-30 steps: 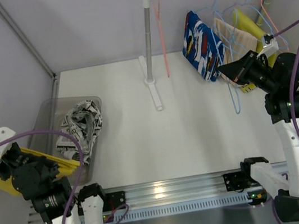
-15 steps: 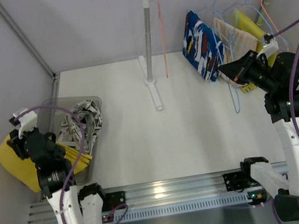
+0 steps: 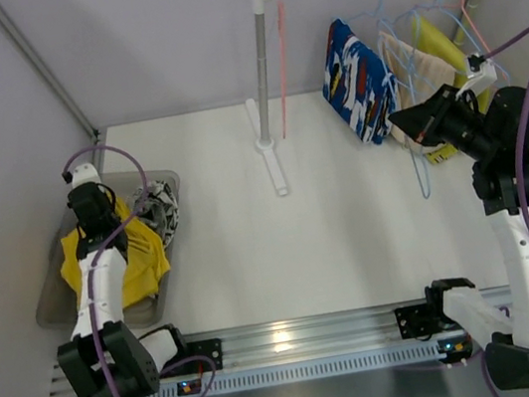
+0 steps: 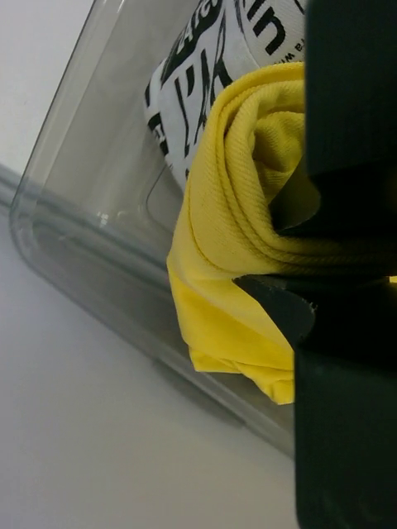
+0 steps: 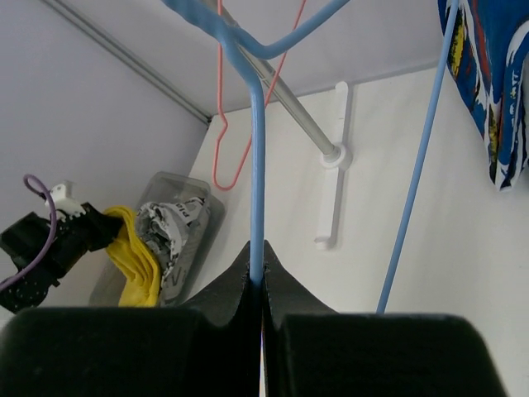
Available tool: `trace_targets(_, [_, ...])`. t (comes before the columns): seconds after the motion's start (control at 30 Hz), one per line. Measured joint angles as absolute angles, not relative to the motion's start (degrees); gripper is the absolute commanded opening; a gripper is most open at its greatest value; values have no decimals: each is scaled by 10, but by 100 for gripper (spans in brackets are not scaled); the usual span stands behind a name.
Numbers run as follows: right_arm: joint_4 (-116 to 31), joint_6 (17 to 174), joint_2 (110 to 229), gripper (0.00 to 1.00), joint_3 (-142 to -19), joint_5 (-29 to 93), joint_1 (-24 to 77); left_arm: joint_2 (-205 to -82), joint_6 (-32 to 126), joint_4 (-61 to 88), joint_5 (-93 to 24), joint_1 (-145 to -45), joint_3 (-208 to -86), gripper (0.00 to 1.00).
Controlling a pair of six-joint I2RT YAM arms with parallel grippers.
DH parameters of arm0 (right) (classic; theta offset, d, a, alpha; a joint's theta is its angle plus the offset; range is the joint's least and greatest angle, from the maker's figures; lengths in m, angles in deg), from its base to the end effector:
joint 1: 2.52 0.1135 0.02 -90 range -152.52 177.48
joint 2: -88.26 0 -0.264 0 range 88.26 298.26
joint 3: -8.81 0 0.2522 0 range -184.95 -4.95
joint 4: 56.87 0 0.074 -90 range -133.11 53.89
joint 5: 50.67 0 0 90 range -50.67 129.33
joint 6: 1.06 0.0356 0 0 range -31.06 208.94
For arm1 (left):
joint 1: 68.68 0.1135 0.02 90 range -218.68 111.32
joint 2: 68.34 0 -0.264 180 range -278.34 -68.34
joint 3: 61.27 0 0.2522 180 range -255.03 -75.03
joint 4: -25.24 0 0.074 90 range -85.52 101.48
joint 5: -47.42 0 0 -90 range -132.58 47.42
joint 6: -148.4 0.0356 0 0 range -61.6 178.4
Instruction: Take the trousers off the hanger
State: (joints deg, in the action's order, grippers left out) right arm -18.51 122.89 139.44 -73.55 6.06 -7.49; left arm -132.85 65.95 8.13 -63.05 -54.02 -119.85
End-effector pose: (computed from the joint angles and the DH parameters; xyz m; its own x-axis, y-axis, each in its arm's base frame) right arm 0.1743 0.0044 0.4368 -0.3657 0.5005 -0.7847 -0.3202 0.7240 0.6110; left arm 0.2445 0.0768 0.2837 -0.4474 0.0102 -0.8943 -0.4939 0.8308 0.2566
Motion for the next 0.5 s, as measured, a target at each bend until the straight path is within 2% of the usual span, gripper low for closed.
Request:
trace_targets(0.03, [-181,1223,1394,0,-744,60,-75,-1339,644,81,-619,-540,-1198,37])
trace_targets(0.1, [-173,1212,1394,0,-760,58,-75,-1351,612,72,-594,-539,-1199,47])
trace_targets(0.13, [-170,1207,1394,0,-767,57,-75,-1354,599,65,-582,-539,-1199,63])
trace_targets(0.2, [-162,1195,1394,0,-780,54,-75,-1353,571,40,-555,-539,-1205,79])
trace_targets(0.23, [-156,1188,1394,0,-786,53,-75,-1352,558,22,-544,-538,-1214,93])
trace_targets(0.27, [-149,1182,1394,0,-792,51,-75,-1350,548,2,-531,-537,-1226,99])
trace_targets(0.5, [-93,1137,1398,0,-826,43,-75,-1269,541,-124,-432,-537,-1362,99])
